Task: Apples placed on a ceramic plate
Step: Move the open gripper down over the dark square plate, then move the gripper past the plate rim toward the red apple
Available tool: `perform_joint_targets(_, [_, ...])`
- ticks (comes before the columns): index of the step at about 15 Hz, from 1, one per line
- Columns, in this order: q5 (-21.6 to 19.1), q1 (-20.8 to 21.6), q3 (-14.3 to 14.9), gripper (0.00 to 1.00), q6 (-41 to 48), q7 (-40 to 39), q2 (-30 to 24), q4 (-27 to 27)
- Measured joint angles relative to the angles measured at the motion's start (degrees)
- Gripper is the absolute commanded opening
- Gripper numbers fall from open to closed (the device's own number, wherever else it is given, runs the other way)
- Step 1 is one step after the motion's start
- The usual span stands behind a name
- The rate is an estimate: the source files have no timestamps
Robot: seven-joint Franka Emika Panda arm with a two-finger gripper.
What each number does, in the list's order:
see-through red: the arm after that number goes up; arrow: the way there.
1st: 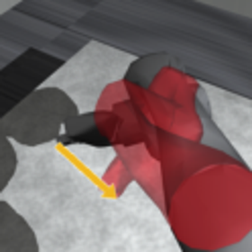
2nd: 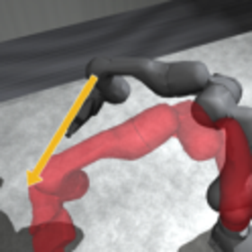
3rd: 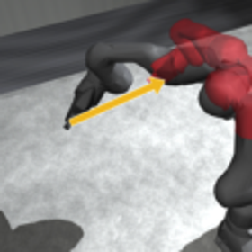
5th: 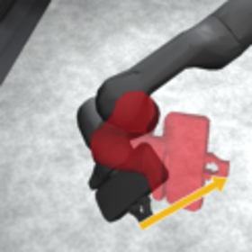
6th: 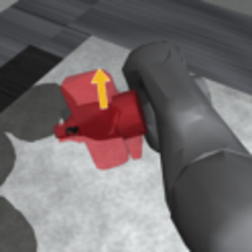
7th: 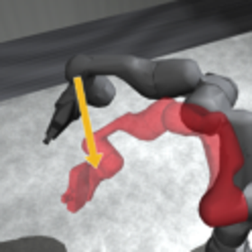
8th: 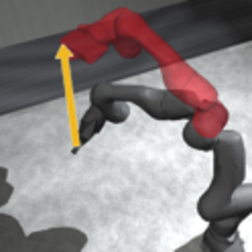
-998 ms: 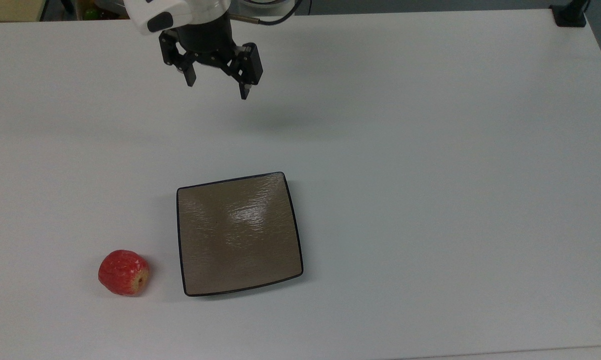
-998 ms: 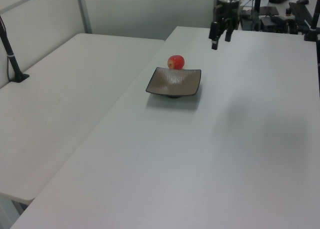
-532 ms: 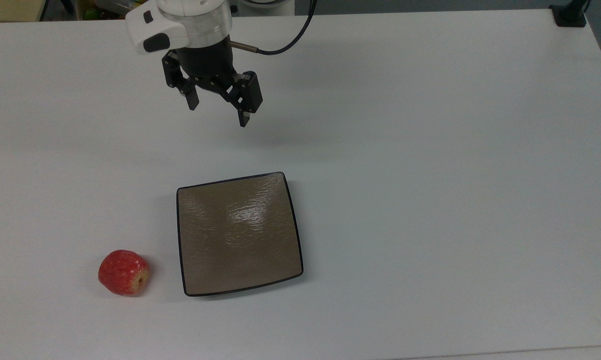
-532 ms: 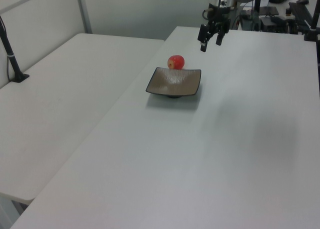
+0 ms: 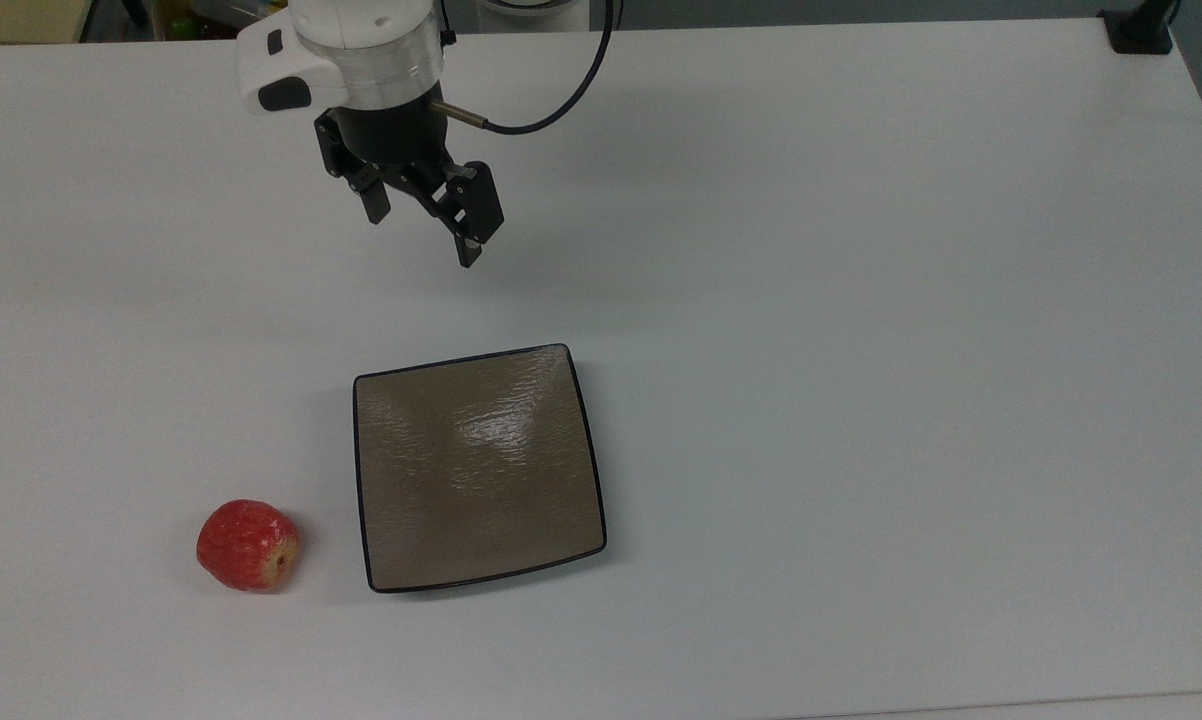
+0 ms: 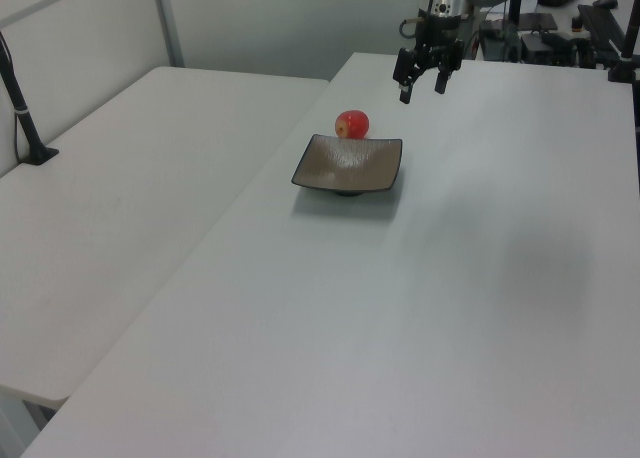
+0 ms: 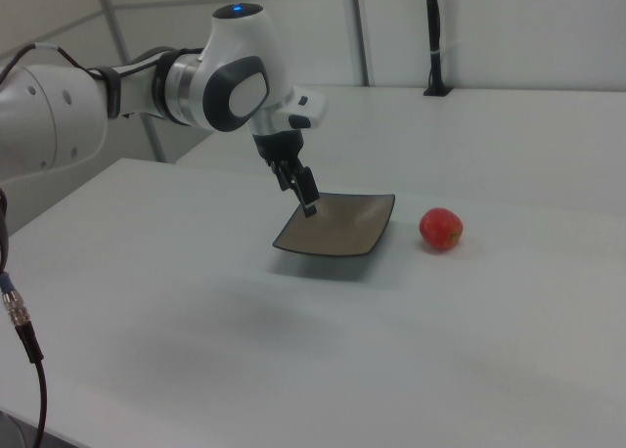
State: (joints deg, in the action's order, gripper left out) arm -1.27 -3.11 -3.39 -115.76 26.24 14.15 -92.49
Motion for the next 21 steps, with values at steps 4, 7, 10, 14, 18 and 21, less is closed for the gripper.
perform_joint_targets(4, [0.0,-0.8,0.1,1.0,-0.7,0.6,0.7,0.0])
perform_joint_targets(7, [0.0,-0.9,0.0,1.0,-3.1,1.1,1.0,0.0])
perform_joint_targets(10, [-0.1,-0.8,0.0,1.0,-3.4,3.1,1.2,0.0])
perform_joint_targets(14, [-0.6,-0.5,0.0,1.0,-7.2,7.1,2.0,0.1])
perform_joint_targets(18, [-0.6,-0.4,0.0,1.0,-13.1,12.2,8.4,2.9])
perform_joint_targets(21, [-0.6,-0.4,0.1,1.0,-17.6,15.8,13.3,5.9])
